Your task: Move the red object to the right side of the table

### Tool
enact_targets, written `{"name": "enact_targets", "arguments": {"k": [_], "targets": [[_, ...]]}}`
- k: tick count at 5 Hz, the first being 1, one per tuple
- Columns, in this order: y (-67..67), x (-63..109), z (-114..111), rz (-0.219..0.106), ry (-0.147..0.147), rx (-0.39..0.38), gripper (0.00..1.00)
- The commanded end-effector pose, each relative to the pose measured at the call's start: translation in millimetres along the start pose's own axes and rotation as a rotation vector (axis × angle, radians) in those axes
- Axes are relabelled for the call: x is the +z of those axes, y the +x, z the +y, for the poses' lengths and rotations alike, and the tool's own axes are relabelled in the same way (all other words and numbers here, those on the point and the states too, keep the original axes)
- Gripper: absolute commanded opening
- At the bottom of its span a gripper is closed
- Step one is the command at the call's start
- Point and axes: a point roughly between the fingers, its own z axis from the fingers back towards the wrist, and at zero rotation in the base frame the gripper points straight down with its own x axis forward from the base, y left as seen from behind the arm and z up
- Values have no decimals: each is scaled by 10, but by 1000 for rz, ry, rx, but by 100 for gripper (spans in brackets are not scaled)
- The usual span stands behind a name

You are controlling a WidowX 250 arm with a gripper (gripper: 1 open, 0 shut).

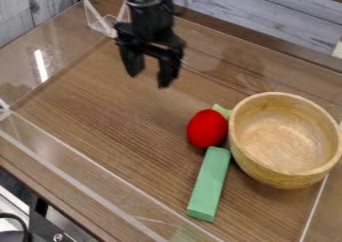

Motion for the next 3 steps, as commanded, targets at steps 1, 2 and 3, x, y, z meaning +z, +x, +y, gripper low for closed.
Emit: {"name": "enact_targets", "arguments": {"k": [1, 2, 3], "targets": [[187, 203, 371, -88, 44, 3, 100], [239, 311, 601, -106, 66, -8, 100], [276, 395, 708, -120, 78, -19, 100]]}}
